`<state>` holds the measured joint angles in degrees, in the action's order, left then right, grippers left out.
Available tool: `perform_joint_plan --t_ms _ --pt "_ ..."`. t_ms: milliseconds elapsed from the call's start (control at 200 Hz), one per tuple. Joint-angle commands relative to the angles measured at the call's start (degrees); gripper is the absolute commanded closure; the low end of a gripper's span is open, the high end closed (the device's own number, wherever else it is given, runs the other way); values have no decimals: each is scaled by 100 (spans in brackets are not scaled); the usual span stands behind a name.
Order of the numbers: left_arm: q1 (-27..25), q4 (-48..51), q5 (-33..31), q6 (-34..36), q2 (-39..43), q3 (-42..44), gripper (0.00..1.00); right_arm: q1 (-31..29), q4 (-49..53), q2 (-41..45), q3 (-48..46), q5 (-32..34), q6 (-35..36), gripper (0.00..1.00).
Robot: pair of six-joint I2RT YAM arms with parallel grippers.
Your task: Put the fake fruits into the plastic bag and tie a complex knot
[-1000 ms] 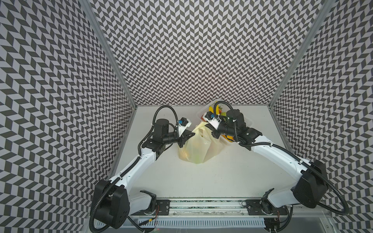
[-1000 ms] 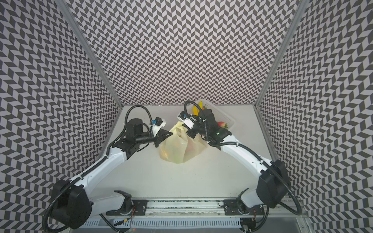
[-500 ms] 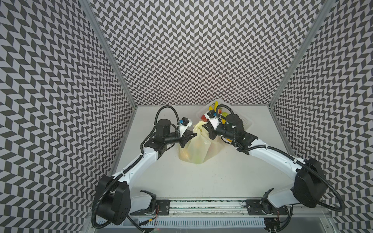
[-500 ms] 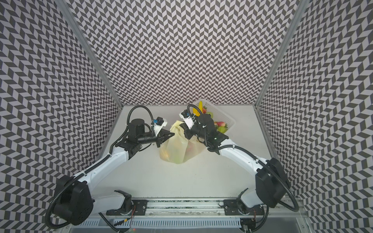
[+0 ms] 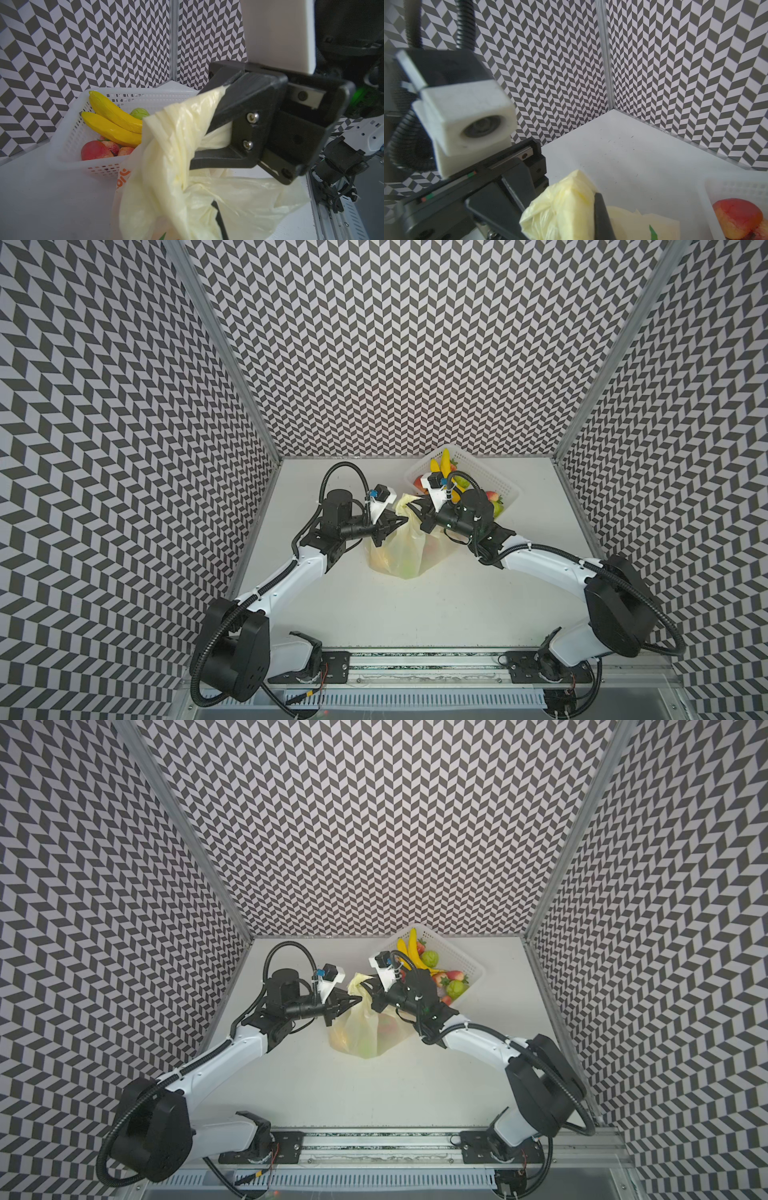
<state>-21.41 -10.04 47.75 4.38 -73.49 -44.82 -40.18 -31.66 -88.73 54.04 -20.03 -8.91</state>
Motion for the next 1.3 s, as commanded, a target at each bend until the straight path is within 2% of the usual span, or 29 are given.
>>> perform_joint_plan --t_ms 0,245,456,556,676,936,1147,1297 --pt "-65 -634 161 -322 55 196 100 -108 -1277 -139 -179 -155 -510 100" --pt "-67 -1281 -314 -767 13 410 100 -148 -1975 -233 -578 -75 -778 100" --pt "-74 -1559 -403 -983 -11 481 100 -148 -2285 -127 -933 52 -905 100" --pt "-81 -1626 -273 -1003 -38 508 100 -148 -2536 -220 -981 -108 -1116 100" --pt "-87 -1612 -175 -1007 -13 525 86 -148 -2867 -329 -1030 -179 -1356 100" --pt "-53 -1196 -597 -915 314 566 55 -148 -2938 -427 -1008 -210 -1401 100" --pt "290 -866 -839 -1044 1031 806 40 -139 -3252 -356 -1201 -70 -1282 100" --pt "729 -833 -670 -1340 1566 886 33 -139 -3272 -369 -1176 -184 -1254 100"
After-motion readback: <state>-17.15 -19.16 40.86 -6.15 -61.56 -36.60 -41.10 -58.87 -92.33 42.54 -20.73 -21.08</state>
